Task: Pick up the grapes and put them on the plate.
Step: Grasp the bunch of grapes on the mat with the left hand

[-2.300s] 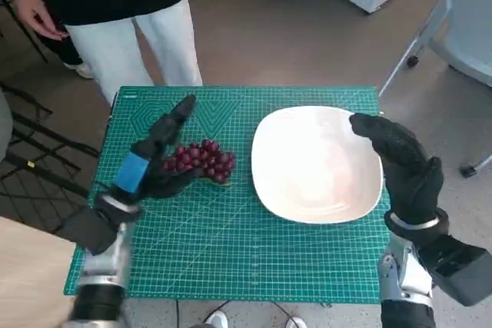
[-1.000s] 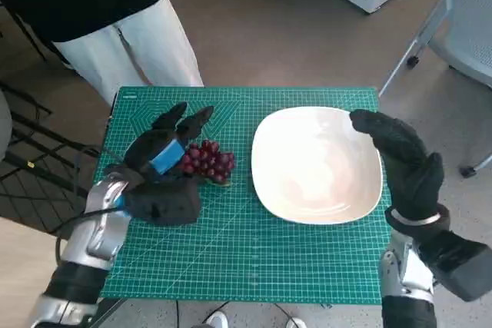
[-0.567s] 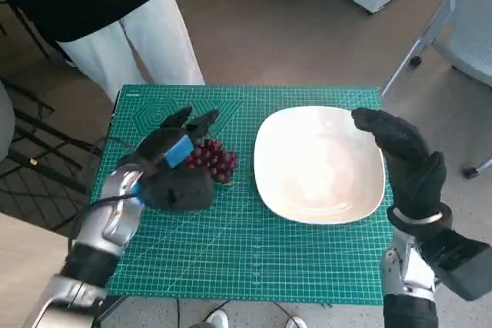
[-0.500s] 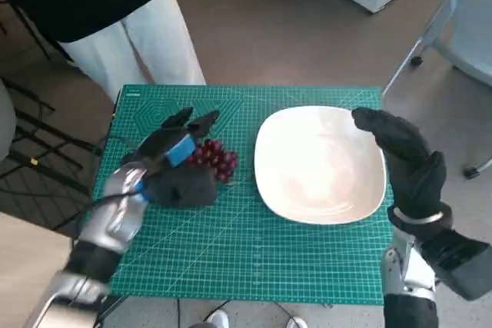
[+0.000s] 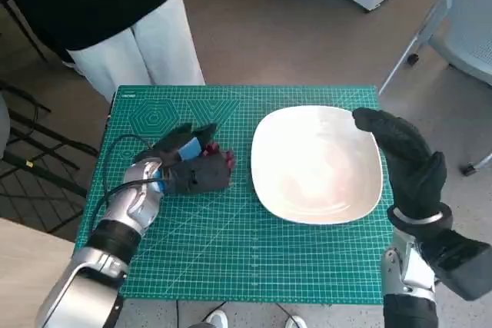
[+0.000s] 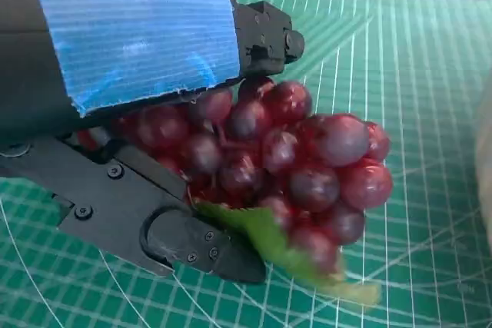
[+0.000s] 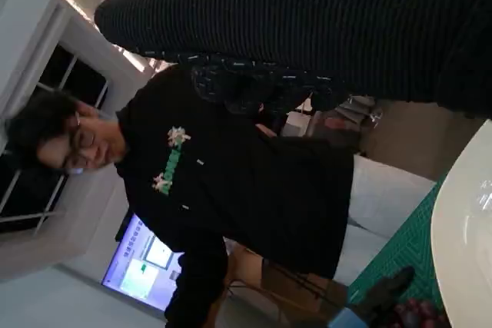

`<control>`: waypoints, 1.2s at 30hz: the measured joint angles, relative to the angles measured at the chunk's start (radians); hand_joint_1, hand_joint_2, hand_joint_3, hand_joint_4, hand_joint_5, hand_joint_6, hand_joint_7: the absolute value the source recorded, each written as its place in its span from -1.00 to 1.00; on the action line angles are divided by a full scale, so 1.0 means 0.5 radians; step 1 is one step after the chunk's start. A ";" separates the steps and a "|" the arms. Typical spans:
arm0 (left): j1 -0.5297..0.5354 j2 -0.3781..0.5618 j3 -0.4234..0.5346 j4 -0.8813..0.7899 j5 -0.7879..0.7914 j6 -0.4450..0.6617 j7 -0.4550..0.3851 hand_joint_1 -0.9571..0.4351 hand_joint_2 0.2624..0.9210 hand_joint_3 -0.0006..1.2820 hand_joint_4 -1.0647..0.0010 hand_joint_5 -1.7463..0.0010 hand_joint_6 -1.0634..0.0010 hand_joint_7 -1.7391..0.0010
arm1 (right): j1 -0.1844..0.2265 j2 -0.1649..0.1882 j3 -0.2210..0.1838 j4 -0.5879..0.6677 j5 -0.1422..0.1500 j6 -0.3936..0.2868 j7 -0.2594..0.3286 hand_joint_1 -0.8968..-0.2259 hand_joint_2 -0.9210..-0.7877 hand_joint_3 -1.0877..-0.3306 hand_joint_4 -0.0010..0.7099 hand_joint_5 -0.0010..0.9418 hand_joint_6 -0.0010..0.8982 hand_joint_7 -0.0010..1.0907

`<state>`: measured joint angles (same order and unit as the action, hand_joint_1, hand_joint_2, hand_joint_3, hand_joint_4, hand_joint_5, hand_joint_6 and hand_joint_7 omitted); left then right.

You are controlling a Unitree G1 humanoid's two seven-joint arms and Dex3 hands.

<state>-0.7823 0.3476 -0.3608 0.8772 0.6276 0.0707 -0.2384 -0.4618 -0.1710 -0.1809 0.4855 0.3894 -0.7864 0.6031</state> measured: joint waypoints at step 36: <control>-0.025 0.003 -0.114 0.032 0.003 0.017 0.132 0.59 0.92 -0.94 -0.31 -0.16 -0.26 0.49 | 0.024 0.002 0.004 -0.050 0.000 0.082 0.001 -0.05 -1.00 0.15 -0.52 -1.00 -0.90 -0.49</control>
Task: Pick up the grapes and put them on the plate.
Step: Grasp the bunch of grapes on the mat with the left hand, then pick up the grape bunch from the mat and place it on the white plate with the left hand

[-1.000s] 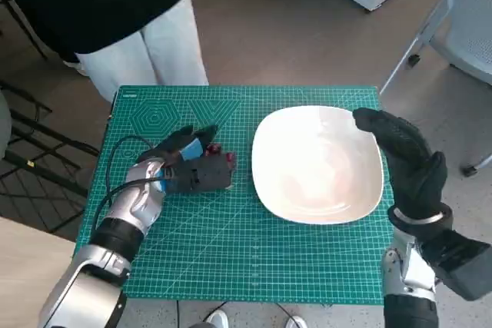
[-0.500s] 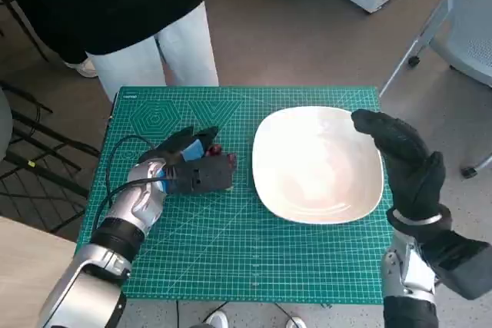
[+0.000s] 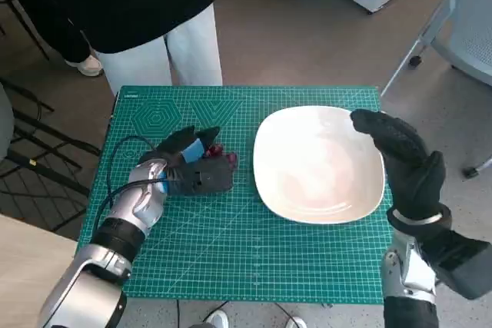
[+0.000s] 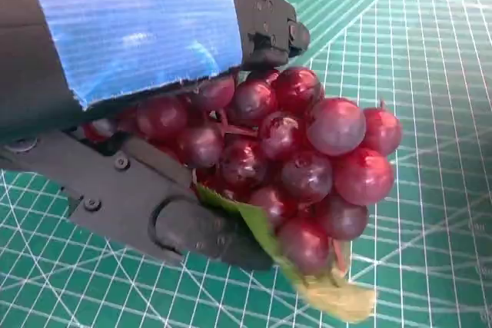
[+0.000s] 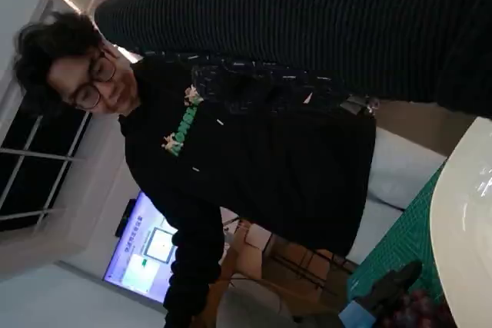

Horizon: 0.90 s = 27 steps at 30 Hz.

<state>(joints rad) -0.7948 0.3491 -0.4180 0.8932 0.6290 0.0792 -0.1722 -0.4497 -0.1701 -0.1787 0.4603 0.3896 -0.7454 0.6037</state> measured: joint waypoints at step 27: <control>0.052 0.033 -0.060 -0.021 0.059 -0.181 0.325 0.38 1.00 -0.81 -0.18 -0.39 -0.05 -0.45 | 0.000 0.001 0.001 -0.005 -0.006 0.006 -0.017 0.00 -1.00 0.14 -0.52 -1.00 -0.91 -0.47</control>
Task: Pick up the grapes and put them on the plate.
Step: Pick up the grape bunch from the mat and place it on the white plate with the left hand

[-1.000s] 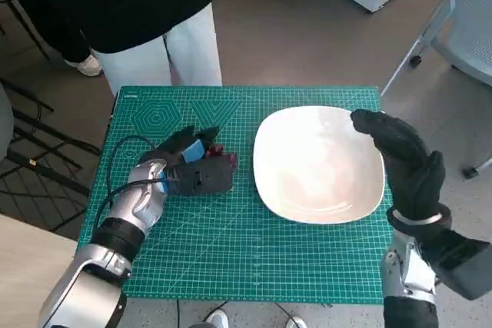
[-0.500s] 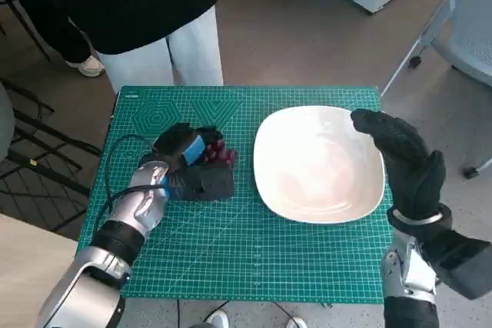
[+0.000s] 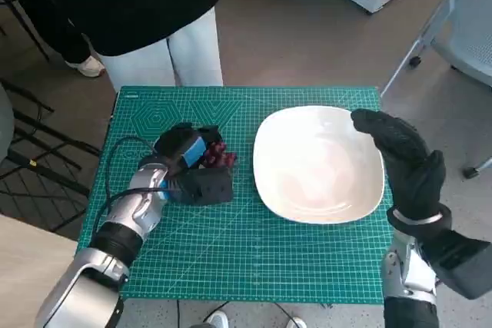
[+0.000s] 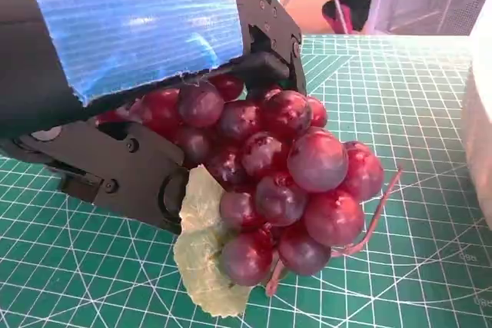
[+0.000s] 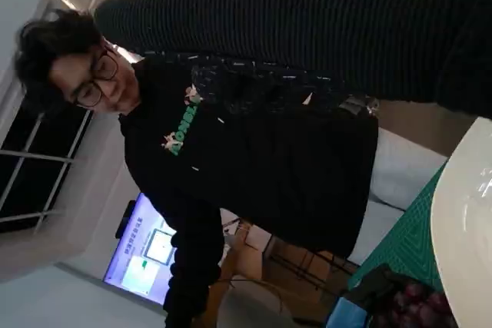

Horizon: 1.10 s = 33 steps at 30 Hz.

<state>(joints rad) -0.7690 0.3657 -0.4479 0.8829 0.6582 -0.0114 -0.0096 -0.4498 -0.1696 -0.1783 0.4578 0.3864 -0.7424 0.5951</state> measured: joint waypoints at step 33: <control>-0.001 0.002 0.018 0.015 -0.011 0.028 0.052 0.38 1.00 -0.78 -0.14 -0.38 -0.01 -0.50 | -0.005 0.007 -0.002 0.011 -0.001 -0.013 -0.001 -0.01 -1.00 0.15 -0.52 -1.00 -0.93 -0.45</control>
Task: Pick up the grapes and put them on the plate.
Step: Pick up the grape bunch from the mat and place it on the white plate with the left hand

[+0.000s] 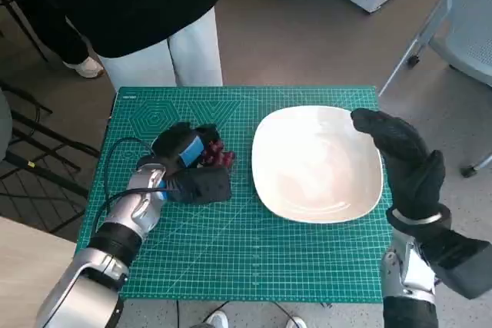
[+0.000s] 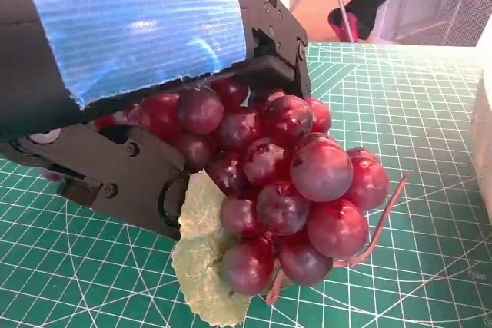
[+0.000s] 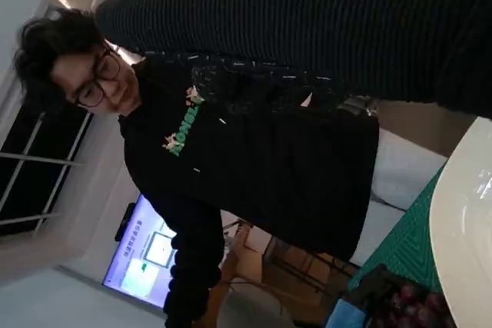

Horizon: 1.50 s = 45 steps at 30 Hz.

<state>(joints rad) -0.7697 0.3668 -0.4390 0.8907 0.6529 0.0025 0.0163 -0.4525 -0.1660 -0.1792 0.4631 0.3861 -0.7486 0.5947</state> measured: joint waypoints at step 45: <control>0.267 0.285 0.271 -1.557 0.118 0.302 -0.276 0.38 1.00 -0.96 -0.46 -0.22 -0.20 -0.34 | -0.033 -0.003 -0.002 0.003 0.004 0.002 0.000 0.03 -1.00 0.12 -0.52 -1.00 -0.99 -0.36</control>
<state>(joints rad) -0.6363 0.5094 -0.3037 0.1119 0.7118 0.1537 -0.1216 -0.4690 -0.1674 -0.1802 0.4645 0.3881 -0.7476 0.5947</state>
